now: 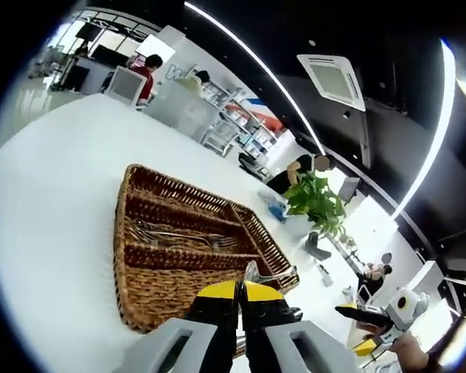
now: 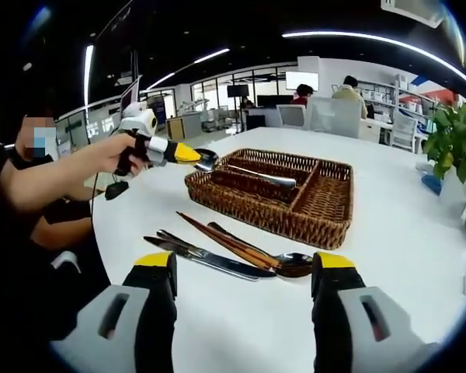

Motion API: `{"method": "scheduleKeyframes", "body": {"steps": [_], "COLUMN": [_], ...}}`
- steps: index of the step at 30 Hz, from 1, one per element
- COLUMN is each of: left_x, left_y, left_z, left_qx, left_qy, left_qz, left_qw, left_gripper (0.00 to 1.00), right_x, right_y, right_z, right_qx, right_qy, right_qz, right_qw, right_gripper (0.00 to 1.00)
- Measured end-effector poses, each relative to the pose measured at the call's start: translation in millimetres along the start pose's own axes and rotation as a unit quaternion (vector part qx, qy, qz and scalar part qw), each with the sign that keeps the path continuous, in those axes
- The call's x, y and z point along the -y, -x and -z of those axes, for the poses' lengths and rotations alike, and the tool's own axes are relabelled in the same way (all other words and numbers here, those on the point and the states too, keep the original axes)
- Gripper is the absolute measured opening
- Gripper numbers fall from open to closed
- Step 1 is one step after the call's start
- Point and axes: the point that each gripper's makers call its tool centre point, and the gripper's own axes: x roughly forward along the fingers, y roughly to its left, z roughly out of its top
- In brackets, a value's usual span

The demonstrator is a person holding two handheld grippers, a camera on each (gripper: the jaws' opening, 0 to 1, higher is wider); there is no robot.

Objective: Arrange the knives, forks, and spoons in their matching storage slots by inserting each utensil handle-first until every utensil is classified and aligned in the correct compartment

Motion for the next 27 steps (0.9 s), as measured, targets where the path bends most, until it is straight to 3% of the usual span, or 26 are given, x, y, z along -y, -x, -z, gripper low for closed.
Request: {"method": "scheduleKeyframes", "body": {"steps": [15, 27], "left_x": [-20.3, -52.6], "left_y": [-24.4, -49.8], "left_z": [-44.4, -77.9], "left_qx": [0.021, 0.032], "left_qy": [-0.014, -0.013], "left_qz": [-0.039, -0.086], "left_qw": [0.9989, 0.9957], "left_gripper": [0.00, 0.00], "right_x": [4.1, -0.2], "right_y": [-3.1, -7.5], "right_z": [-0.7, -11.1], "right_qx": [-0.001, 0.001], "right_qy": [-0.002, 0.008], "right_qz": [0.000, -0.010], "right_qw": [1.0000, 0.9999], "right_gripper": [0.71, 0.70]}}
